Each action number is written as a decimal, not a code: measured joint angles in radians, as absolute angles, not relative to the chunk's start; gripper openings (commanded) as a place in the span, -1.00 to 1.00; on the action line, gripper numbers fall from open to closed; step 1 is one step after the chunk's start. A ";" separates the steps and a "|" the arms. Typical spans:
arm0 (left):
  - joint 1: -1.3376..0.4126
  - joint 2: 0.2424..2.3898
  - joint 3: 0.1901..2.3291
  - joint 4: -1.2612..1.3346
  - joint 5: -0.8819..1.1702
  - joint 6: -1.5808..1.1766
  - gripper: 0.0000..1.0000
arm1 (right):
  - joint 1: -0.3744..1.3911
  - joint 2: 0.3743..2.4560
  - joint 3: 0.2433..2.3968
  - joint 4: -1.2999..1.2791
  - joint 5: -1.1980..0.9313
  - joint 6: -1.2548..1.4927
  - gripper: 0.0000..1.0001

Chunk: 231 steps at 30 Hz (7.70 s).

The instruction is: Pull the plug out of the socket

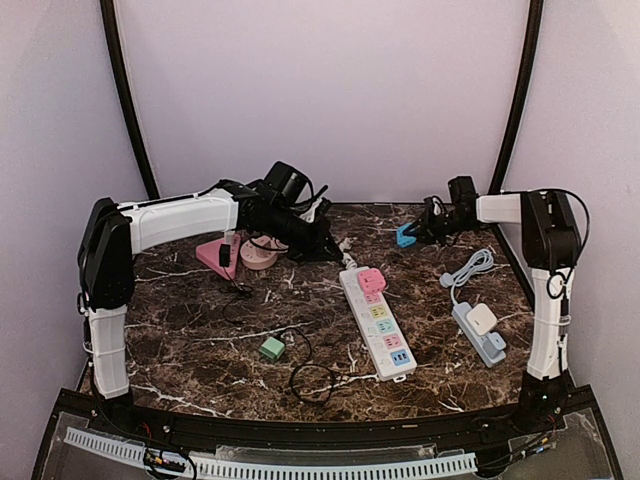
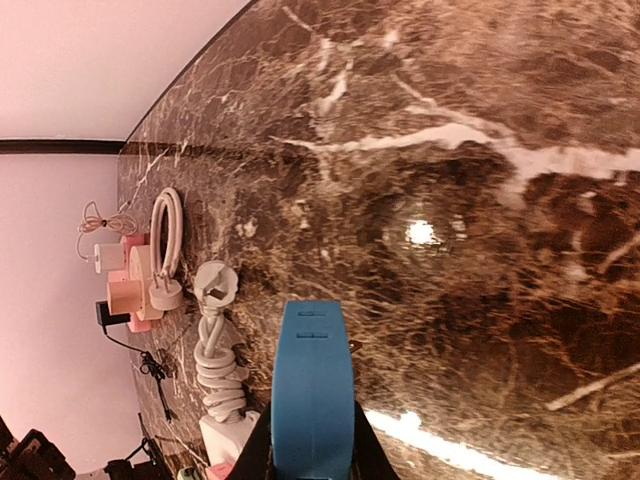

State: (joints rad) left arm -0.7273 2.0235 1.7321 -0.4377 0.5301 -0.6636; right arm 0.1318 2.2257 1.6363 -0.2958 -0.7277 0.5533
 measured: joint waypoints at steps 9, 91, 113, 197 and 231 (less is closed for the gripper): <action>-0.727 2.025 1.732 -0.430 0.529 -0.669 -0.94 | 0.075 2.221 1.577 -0.315 -0.705 0.505 -0.57; -0.727 2.332 1.761 -0.192 0.601 -0.792 -0.94 | 0.445 1.871 1.210 -0.263 -0.635 0.462 -0.13; -0.727 2.347 1.779 -0.181 0.585 -0.808 -0.94 | 0.480 1.947 1.221 -0.229 -0.640 0.538 -0.81; -0.716 2.070 1.724 -0.353 0.463 -0.718 -0.95 | -0.047 2.279 1.602 -0.228 -0.773 0.586 -0.43; -0.716 2.070 1.716 -0.305 0.489 -0.719 -0.94 | -0.022 1.741 1.228 -0.384 -0.424 0.418 0.39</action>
